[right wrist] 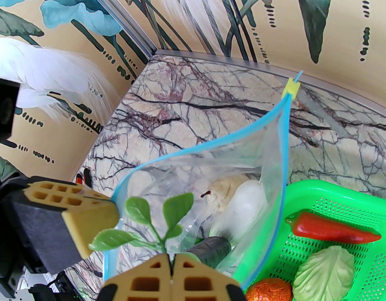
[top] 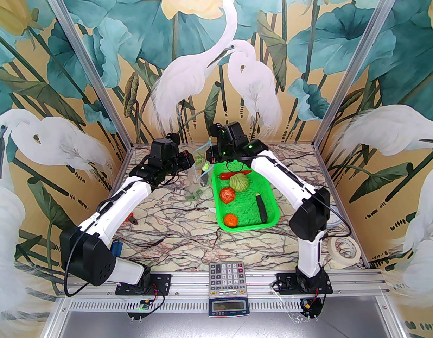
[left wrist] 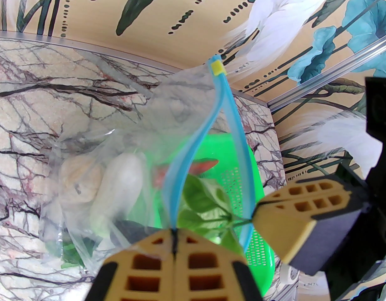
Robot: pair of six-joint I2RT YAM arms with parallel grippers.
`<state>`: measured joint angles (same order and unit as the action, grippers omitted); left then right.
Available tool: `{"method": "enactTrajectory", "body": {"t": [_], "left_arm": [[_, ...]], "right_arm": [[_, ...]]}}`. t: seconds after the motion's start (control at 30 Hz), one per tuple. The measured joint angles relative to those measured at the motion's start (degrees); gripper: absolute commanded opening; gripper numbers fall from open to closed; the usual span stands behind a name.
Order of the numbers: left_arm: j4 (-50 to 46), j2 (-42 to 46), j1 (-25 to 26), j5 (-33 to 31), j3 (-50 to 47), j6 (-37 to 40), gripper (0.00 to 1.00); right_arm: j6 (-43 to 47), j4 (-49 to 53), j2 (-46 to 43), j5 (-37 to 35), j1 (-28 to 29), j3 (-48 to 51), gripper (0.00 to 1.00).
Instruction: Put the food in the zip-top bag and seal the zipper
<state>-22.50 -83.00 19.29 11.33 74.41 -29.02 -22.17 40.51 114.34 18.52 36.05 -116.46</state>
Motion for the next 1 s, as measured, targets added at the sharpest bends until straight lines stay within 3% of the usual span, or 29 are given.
{"method": "enactTrajectory", "body": {"t": [0.27,0.43,0.53,0.67,0.8,0.93,1.0], "left_arm": [[0.00,0.00,0.00,0.20,0.00,-0.37,0.00],[0.00,0.04,0.00,0.17,-0.09,-0.37,0.00],[0.02,0.07,0.00,0.17,-0.46,-0.37,0.00],[0.00,0.04,0.00,0.17,-0.92,-0.37,0.00],[0.00,0.07,0.00,0.17,-0.92,-0.37,0.00],[0.00,0.07,0.00,0.17,-0.92,-0.31,0.00],[-0.02,0.07,0.00,0.17,-0.92,-0.11,0.00]], "right_arm": [[1.05,4.13,8.02,0.83,0.00,-10.03,0.01],[1.88,7.08,10.60,0.76,0.00,-14.10,0.40],[2.60,7.76,10.60,0.74,-0.17,-14.78,0.49],[2.75,8.20,10.14,0.52,-0.79,-14.93,0.53],[2.73,8.50,6.49,-0.76,-2.58,-12.55,0.57],[2.49,9.25,-2.62,-4.04,-5.99,-4.48,0.59],[2.34,10.45,-7.28,-5.81,-7.91,-0.33,0.65]]}}
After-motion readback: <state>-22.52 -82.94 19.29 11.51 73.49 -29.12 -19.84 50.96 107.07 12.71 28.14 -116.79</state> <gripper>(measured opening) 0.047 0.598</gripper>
